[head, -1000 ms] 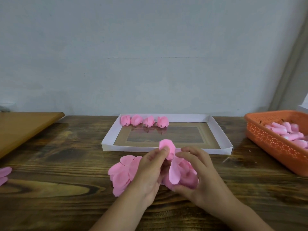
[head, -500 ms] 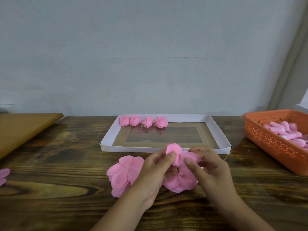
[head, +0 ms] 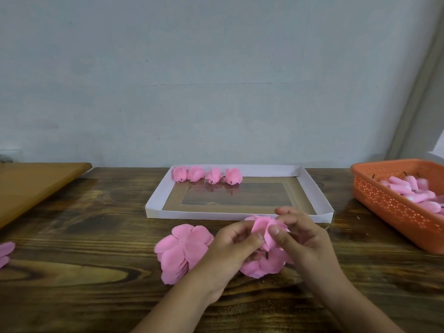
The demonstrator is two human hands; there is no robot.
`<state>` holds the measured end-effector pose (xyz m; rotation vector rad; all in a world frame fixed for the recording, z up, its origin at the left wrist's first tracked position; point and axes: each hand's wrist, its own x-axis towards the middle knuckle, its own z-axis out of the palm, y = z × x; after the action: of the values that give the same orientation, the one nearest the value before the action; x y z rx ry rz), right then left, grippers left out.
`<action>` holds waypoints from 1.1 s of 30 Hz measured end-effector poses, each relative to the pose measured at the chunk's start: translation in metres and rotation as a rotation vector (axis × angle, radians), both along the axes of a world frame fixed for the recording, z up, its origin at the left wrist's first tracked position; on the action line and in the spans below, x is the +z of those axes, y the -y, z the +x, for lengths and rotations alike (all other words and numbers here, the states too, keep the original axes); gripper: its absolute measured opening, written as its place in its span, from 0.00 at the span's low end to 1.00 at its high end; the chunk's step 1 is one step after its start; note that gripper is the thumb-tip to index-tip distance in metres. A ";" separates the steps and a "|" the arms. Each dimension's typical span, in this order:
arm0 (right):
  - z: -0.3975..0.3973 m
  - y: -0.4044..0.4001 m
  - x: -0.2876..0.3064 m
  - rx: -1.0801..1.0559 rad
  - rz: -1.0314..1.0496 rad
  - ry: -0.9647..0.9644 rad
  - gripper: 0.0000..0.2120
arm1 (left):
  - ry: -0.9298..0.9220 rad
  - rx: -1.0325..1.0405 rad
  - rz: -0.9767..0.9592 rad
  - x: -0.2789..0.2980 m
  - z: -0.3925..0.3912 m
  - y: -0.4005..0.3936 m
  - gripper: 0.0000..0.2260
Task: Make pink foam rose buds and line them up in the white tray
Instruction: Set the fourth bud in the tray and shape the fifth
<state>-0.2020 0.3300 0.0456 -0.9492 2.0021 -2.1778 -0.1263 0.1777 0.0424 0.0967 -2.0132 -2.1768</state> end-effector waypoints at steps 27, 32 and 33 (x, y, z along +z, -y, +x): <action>0.019 0.004 0.002 0.089 -0.053 -0.003 0.13 | -0.333 0.477 -0.161 -0.004 -0.002 -0.010 0.20; 0.020 0.005 0.002 0.085 -0.042 -0.002 0.17 | -0.383 0.454 -0.352 -0.009 0.002 -0.012 0.19; 0.020 0.005 0.003 0.074 -0.041 -0.001 0.17 | -0.374 0.458 -0.380 -0.011 0.002 -0.012 0.21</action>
<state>-0.1816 0.3250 0.0482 -1.0119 1.8980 -2.1874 -0.1239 0.1894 0.0314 0.0825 -1.9124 -1.3988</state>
